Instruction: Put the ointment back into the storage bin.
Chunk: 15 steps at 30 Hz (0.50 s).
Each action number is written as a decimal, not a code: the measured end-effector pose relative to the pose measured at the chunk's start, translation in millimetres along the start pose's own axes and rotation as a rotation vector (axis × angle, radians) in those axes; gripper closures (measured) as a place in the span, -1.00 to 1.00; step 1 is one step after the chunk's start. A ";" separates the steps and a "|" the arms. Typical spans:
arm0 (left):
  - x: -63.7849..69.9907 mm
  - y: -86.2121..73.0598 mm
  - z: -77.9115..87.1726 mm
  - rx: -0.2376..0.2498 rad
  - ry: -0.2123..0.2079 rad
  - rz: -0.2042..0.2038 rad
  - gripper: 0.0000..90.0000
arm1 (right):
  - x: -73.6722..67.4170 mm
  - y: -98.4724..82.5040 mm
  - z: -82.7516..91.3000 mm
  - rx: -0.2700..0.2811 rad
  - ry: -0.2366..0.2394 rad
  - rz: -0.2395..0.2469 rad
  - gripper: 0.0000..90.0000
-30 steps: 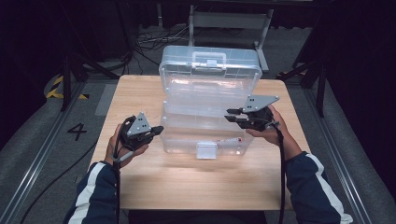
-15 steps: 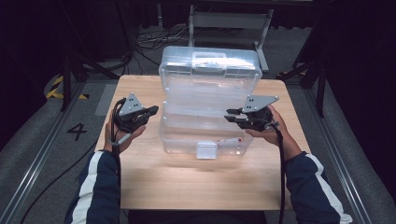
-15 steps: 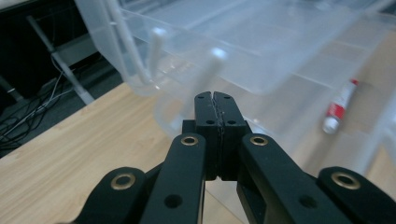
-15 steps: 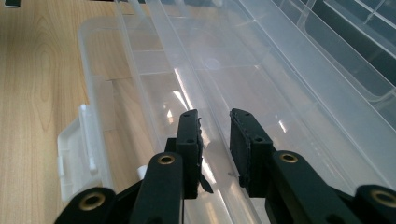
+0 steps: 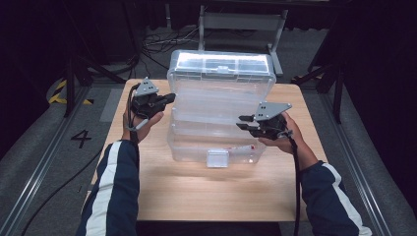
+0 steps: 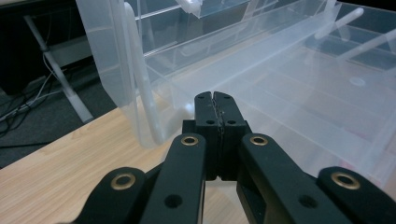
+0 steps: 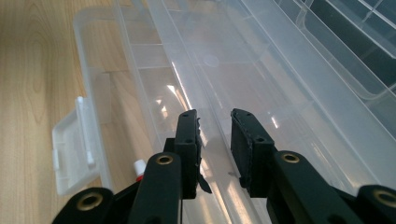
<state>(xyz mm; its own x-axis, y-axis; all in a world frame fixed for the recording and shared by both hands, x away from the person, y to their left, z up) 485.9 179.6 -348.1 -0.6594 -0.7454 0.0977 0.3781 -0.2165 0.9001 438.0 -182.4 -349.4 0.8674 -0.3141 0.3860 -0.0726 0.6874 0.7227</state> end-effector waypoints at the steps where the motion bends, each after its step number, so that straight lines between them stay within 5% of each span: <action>1: -2.4 1.1 -1.3 0.003 0.001 0.006 1.00 | -0.3 0.3 -0.2 -0.003 -0.002 0.006 0.62; 11: -9.7 6.5 -1.6 0.043 0.006 0.056 1.00 | -2.4 0.4 0.6 -0.020 -0.002 0.006 0.61; 15: -7.6 10.8 0.5 0.048 0.006 0.043 1.00 | -2.8 0.5 0.8 -0.025 0.005 0.012 0.61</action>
<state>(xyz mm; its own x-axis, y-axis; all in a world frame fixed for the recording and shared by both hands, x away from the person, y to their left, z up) 494.7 183.2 -339.0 -0.6391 -0.7572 0.1346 0.3747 -0.1537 0.9143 435.1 -181.8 -349.7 0.8692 -0.3025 0.3912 -0.0706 0.7072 0.7035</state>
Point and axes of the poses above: each handheld gripper's, and its own axes: z roughly backward along the jaws, y roughly out of its top, x roughly to its right, the point moved 1 cm from there along -z, roughly forward along the jaws, and after that the axes turned 7 degrees about z, right-handed, at the moved point
